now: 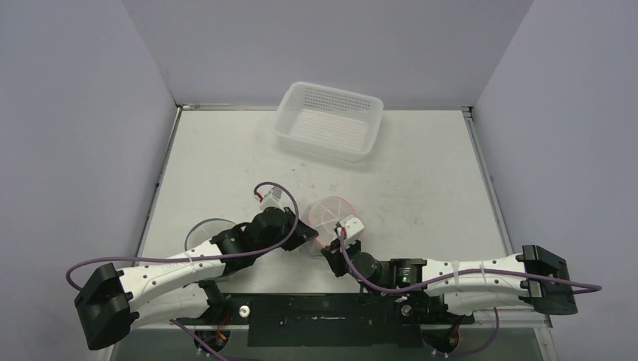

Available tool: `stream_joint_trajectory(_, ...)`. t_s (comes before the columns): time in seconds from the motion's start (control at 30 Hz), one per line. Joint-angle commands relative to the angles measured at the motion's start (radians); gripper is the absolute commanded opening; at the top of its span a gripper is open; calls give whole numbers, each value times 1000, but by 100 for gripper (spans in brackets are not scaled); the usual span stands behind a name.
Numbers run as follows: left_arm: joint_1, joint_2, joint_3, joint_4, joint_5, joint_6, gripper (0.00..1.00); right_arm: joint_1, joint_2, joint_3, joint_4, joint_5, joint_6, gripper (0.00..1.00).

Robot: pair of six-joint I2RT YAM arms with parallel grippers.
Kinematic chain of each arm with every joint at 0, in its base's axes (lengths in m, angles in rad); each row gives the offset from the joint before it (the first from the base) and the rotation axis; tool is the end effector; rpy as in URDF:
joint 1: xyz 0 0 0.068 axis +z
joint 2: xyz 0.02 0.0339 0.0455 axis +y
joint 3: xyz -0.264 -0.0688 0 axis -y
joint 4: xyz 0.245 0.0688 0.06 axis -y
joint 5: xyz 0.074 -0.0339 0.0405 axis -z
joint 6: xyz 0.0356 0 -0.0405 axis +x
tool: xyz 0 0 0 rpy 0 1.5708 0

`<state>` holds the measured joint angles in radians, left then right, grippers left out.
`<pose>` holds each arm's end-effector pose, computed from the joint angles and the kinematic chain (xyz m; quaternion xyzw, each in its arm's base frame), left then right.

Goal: Unzip the laundry bag and remove the bra
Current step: Unzip the laundry bag at the center of the board.

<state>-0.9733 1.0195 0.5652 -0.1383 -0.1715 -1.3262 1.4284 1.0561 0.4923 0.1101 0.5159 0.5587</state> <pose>0.1280 -0.1774 0.2239 -0.1940 0.8588 -0.3963 0.2603 0.0491 0.2188 0.2171 -0.2228 0.8006 0.3113 0.4609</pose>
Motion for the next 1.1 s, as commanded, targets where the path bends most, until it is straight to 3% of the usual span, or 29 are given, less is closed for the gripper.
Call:
stream_joint_trajectory(0.0, 6, 0, 33, 64, -28, 17, 0, 7, -52, 0, -13, 21, 17, 5)
stream_joint_trajectory(0.37, 52, -20, 18, 82, 21, 55, 0, 5, -183, -46, -197, 113, 79, 5)
stream_joint_trajectory(0.57, 66, -8, 3, 171, 78, 80, 0, 6, -235, -50, -241, 132, 83, 5)
stream_joint_trajectory(0.8, 145, 93, 46, 368, 349, 172, 0, 8, -292, -28, -255, 130, 45, 5)
stream_joint_trajectory(0.9, 182, 160, 107, 375, 442, 216, 0, 10, -290, -33, -214, 116, 41, 5)
stream_joint_trajectory(1.07, 215, 184, 129, 332, 424, 243, 16, 12, -218, -25, -128, 92, 33, 5)
